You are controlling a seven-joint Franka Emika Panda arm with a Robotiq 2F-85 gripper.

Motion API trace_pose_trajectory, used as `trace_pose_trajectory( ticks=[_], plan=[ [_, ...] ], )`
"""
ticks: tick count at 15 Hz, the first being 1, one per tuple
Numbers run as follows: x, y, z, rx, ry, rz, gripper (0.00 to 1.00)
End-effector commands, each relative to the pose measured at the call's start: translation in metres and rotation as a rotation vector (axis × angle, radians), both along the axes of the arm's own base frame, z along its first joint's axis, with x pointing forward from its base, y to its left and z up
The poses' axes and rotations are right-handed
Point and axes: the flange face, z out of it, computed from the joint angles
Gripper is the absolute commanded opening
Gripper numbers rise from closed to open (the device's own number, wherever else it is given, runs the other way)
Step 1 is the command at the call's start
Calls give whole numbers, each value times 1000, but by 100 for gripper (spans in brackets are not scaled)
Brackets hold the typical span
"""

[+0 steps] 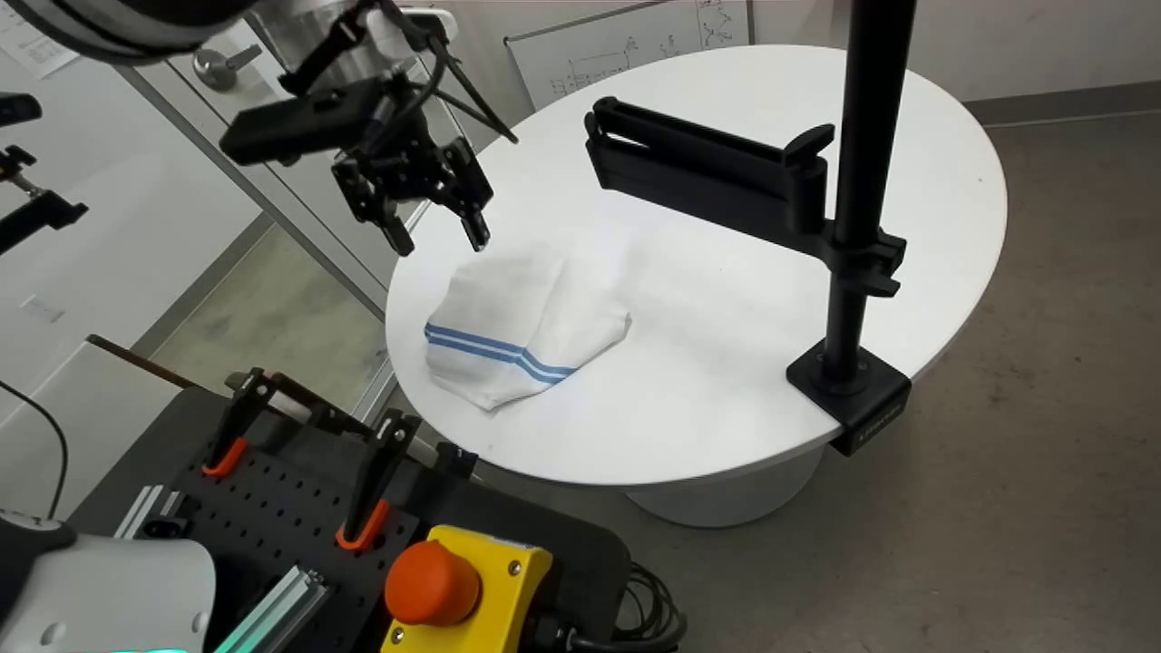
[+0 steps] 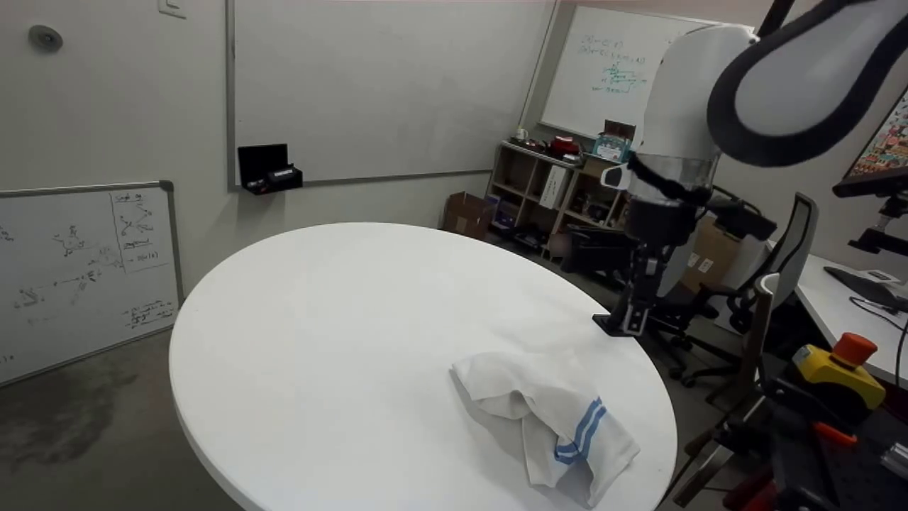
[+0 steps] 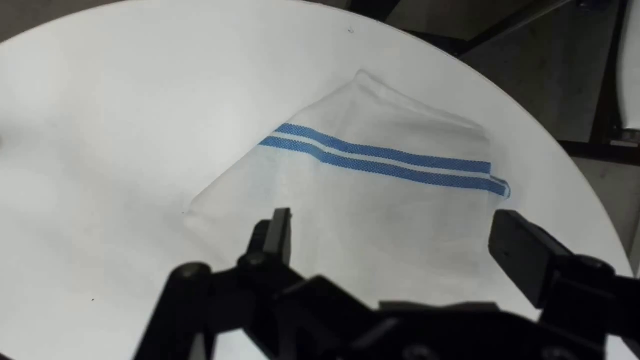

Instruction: Hang the cloth on the black stand

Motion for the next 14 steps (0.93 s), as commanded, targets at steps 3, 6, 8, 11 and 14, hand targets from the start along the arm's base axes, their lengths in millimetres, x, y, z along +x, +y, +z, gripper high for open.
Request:
trace_pose_trajectory(
  ticks=[3,6,8,11,14],
  plan=[
    [-6,-5,-62,-13,-26,-12,100],
    [-10,-5,-88,-14,-25,-3,100],
    [-11,-3,-103,-20,-40,15,100],
    [-10,-1,-122,-36,-64,67,100],
    [-8,-1,-143,-48,-71,97,100]
  ],
)
